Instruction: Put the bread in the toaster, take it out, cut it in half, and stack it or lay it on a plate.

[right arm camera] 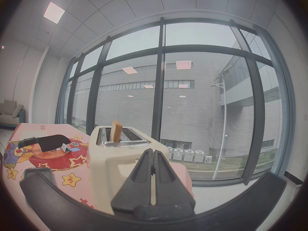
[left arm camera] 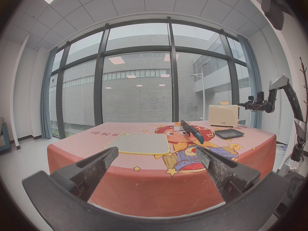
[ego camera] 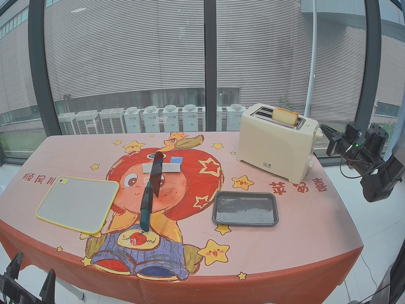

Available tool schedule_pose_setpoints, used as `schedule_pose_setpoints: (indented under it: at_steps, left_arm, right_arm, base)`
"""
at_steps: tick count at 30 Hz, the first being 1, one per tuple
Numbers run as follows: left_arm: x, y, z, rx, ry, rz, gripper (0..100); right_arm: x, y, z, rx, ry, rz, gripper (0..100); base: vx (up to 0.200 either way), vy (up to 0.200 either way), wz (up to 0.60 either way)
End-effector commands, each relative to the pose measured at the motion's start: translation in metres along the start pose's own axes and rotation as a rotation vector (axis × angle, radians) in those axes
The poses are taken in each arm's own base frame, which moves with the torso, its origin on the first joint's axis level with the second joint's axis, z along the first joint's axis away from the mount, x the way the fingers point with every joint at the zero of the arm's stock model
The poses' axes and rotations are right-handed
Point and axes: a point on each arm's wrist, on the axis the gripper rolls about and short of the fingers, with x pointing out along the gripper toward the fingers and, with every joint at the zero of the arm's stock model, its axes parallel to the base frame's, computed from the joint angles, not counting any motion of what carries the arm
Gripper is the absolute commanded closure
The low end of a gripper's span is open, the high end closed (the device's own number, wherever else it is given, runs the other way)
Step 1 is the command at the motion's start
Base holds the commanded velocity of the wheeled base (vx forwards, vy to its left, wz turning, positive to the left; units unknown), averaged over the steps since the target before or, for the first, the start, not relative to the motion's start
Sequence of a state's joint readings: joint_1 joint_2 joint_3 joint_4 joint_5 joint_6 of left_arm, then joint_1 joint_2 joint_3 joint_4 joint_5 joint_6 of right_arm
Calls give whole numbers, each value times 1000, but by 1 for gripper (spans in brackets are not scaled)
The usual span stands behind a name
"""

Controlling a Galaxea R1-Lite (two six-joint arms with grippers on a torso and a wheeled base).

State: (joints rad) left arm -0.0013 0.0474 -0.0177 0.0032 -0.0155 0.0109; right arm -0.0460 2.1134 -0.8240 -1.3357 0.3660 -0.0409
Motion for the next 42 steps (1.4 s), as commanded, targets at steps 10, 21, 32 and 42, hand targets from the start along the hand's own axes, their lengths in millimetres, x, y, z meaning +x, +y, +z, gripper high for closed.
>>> schedule_pose_setpoints:
  at_steps: [10,21,32,42]
  left_arm:
    - [1,0,-5,0,19,0,0]
    - [1,0,-5,0,19,0,0]
    - [1,0,-5,0,21,0,0]
    - [1,0,-5,0,19,0,0]
  right_arm:
    - [1,0,-27,23,78,3,100]
    - [-6,4,-38,37,133,9,100]
    - [-7,8,-46,40,163,18,100]
    - [-9,11,-50,43,181,24,100]
  base:
    - [0,0,0]
    - [0,0,0]
    - [0,0,0]
    - [0,0,0]
